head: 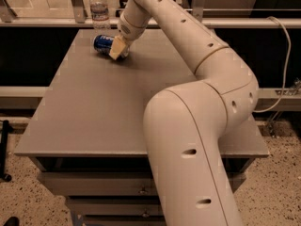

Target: Move pepsi can near water bottle

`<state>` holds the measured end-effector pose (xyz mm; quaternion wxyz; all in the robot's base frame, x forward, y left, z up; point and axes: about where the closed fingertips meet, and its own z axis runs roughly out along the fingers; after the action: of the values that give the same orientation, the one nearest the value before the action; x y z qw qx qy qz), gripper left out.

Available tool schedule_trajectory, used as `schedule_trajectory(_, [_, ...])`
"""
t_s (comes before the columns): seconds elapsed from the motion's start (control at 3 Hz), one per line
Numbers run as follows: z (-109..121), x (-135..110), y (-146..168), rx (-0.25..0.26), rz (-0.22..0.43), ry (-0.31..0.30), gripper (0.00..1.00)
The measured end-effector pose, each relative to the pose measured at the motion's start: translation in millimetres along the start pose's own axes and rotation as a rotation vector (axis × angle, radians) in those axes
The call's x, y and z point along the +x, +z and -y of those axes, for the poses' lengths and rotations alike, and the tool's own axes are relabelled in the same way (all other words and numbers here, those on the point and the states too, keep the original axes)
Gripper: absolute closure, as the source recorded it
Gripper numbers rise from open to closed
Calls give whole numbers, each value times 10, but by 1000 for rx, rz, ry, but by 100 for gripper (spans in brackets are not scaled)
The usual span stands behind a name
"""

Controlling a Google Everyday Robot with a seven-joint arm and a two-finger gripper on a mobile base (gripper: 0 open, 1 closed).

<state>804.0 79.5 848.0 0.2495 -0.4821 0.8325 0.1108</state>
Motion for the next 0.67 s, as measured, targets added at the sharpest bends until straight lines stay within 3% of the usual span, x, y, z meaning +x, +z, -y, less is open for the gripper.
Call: schedule_trajectory(0.67, [-2,-21,-3,-5,0,-5,4])
